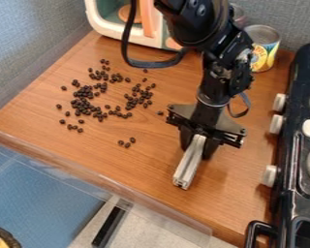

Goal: Sweep into pile

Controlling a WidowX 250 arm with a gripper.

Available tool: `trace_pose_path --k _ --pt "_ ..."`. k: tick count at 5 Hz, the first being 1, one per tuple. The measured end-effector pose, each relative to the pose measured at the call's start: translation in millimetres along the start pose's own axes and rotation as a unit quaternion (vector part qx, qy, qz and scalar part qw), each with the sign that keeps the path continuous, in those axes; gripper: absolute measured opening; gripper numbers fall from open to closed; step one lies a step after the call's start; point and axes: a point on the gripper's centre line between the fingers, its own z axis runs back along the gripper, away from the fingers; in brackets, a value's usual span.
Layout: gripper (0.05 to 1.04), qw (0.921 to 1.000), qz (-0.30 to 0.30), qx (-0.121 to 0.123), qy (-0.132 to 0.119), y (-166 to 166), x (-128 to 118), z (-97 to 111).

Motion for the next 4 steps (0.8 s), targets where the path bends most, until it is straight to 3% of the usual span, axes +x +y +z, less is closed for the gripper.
trace_pose_path --k 1,2,3,4 --pt "0.394 0.9981 0.048 -0.009 0.039 13.4 -4.5 12.0" --pt "0.394 0.9903 0.116 -0.073 0.024 13.3 19.1 63.2" --pt "0.394 0.9706 0.200 -0.127 0.041 26.4 36.6 101.4" --pt "0.394 0.9428 0.296 -0.136 0.070 41.4 43.8 124.0"
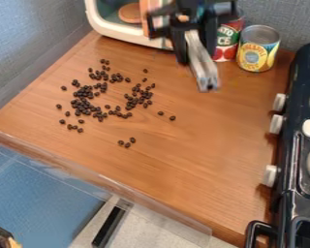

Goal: Sweep into pile

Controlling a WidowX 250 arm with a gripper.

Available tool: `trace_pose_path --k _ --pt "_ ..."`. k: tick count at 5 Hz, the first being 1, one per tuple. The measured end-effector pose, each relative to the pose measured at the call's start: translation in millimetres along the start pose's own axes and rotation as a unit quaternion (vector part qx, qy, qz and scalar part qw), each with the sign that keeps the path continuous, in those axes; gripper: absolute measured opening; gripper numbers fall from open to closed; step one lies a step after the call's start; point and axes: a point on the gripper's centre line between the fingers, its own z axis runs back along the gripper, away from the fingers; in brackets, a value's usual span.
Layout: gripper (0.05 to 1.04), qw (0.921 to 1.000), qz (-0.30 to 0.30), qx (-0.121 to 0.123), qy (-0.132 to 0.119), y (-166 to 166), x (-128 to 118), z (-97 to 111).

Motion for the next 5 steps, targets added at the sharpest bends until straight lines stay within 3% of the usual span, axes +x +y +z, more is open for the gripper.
trace_pose_path --k 1,2,4,5 --pt "0.394 0.9917 0.118 0.049 -0.014 34.7 12.7 -7.8" --pt "0.394 0.9777 0.189 0.090 -0.018 88.7 27.6 -18.1" --pt "0.394 0.9623 0.246 0.107 -0.045 178.5 48.9 -13.3" --pt "0.394 0.9555 0.273 0.107 -0.031 197.8 51.0 -26.0"
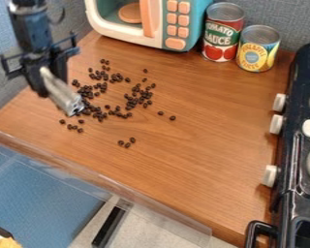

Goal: Sweep into pile

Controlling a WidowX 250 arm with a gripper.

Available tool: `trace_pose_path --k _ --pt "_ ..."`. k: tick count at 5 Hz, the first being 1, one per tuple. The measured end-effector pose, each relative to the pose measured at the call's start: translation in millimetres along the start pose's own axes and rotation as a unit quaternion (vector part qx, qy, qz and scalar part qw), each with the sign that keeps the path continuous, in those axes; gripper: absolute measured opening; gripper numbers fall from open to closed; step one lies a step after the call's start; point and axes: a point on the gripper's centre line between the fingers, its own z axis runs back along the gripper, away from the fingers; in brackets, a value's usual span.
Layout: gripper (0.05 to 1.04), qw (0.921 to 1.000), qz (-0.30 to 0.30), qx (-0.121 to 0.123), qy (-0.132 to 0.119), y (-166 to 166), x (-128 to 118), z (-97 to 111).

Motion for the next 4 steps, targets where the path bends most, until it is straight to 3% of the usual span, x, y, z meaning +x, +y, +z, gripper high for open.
trace_pose_path --k 1,2,4 --pt "0.394 0.9974 0.072 0.002 0.006 12.5 5.2 -22.4" --pt "0.394 0.9890 0.144 0.001 0.033 17.7 1.1 -43.1" --pt "0.394 0.9822 0.183 0.017 0.038 22.7 -1.5 -61.1"
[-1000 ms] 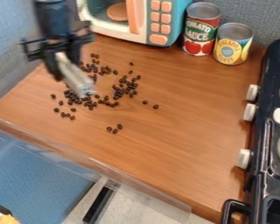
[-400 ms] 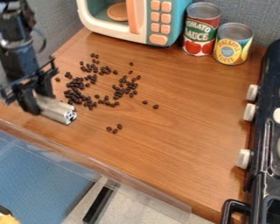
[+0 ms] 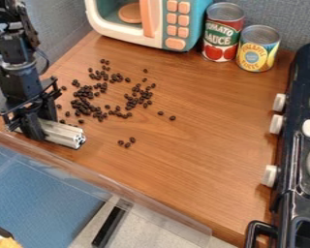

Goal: Sweep into pile

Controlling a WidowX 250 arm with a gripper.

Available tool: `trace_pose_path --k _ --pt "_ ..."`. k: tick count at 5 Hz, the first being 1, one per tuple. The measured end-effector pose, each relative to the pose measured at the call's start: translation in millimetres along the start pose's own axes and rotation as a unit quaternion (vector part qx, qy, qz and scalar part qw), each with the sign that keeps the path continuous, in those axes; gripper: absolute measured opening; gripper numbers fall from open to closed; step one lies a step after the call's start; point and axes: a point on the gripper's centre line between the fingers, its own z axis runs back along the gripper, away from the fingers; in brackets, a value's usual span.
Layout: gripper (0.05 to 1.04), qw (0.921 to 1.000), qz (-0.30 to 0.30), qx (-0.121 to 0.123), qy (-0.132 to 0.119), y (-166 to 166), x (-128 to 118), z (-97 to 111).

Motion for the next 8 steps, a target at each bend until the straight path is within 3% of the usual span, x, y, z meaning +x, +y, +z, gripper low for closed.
trace_pose_path --k 2,8 --pt "0.392 0.9999 -0.008 0.007 -0.013 -4.4 2.8 -11.1" --pt "0.389 0.9987 -0.021 -0.030 -0.035 -58.3 -2.1 -7.1"
